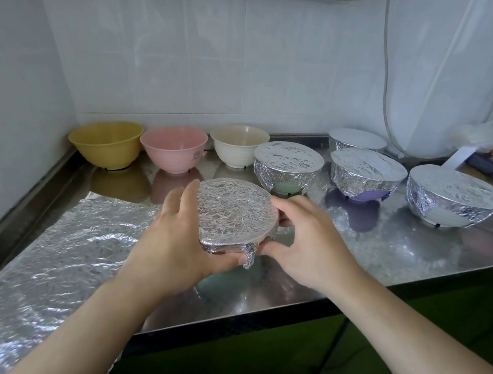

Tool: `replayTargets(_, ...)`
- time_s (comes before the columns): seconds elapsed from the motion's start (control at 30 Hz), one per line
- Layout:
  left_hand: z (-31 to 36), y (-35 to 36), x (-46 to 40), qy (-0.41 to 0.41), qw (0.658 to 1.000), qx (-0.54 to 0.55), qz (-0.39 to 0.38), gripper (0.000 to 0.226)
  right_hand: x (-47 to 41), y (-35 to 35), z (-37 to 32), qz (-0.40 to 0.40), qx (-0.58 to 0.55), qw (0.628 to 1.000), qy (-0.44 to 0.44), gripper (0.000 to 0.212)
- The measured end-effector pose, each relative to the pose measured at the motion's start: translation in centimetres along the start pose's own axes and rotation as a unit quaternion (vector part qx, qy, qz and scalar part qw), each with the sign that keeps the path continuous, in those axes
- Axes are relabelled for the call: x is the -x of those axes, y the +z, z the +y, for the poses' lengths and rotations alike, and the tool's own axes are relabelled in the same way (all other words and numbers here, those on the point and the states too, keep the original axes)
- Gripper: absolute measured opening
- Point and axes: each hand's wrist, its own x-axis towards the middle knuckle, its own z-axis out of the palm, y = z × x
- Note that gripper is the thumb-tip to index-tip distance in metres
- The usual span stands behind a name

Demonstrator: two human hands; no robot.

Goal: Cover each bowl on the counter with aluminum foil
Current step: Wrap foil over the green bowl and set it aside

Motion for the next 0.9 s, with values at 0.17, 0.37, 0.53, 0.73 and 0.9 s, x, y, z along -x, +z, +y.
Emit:
replayTargets(0.17,0.0,0.3,-0.2,-0.01,1.0,-0.008,-0.001,0.153,0.3,0.0,-0.3,-0.004,0.021,1.0,-0.002,0.082)
replayTargets(0.37,0.0,0.2,0.1,-0.012,0.999,-0.031,0.001,0.153,0.6,-0.1,-1.0,-0.01,0.035,0.999,0.003,0.085)
replayTargets(0.53,0.2,0.0,0.1,-0.022,0.999,-0.047,-0.009,0.153,0.7,-0.1,-1.4,-0.028,0.081,0.996,0.006,0.107)
replayTargets(0.73,0.4,0.0,0.0,-0.027,0.995,-0.09,-0.014,0.152,0.4,-1.2,-2.8,-0.104,0.143,0.984,0.01,0.136)
replayTargets(0.9,0.4,0.0,0.0,-0.038,0.995,-0.09,-0.005,0.152,0.1,-2.7,-3.2,-0.22,0.124,0.967,0.006,0.139)
